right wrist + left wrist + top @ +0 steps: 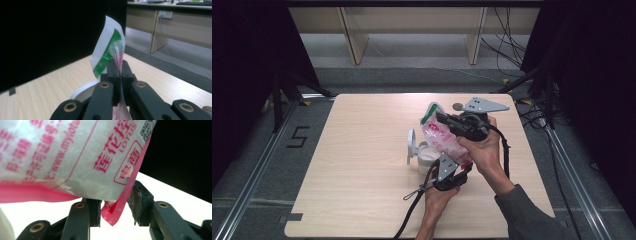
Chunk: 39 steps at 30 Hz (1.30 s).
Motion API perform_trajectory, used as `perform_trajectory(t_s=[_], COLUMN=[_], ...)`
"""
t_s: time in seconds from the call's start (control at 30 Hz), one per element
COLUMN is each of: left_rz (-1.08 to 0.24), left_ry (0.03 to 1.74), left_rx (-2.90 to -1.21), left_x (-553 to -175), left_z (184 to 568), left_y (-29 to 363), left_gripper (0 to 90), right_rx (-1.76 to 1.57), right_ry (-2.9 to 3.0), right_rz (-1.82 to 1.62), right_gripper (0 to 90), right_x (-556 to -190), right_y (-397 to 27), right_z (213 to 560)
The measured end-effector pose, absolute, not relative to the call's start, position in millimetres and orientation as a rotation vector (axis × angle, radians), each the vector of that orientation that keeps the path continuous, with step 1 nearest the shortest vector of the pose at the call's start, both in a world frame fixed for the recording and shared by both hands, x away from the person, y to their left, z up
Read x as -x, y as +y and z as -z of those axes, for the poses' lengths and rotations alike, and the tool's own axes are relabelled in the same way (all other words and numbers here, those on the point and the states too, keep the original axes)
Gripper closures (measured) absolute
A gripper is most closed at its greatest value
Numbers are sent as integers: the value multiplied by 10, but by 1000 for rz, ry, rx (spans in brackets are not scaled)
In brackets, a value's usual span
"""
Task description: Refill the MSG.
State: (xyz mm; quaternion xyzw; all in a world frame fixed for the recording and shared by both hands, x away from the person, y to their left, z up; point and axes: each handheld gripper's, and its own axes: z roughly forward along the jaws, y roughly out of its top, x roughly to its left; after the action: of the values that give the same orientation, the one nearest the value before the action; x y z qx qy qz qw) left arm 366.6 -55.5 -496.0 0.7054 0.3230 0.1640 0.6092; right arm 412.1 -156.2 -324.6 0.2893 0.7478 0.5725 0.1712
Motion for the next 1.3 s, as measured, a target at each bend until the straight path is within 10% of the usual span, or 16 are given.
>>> perform_trajectory(t_s=[1.3], left_rz=[-335], left_ry=[819], left_rx=[-1732], left_x=[-3424], left_z=[4757], left_y=[-381], left_gripper=[243], right_rx=[-989], right_ry=[1858], right_rz=[-1889], right_gripper=[900], right_x=[-3843], right_y=[-2450], right_z=[3574])
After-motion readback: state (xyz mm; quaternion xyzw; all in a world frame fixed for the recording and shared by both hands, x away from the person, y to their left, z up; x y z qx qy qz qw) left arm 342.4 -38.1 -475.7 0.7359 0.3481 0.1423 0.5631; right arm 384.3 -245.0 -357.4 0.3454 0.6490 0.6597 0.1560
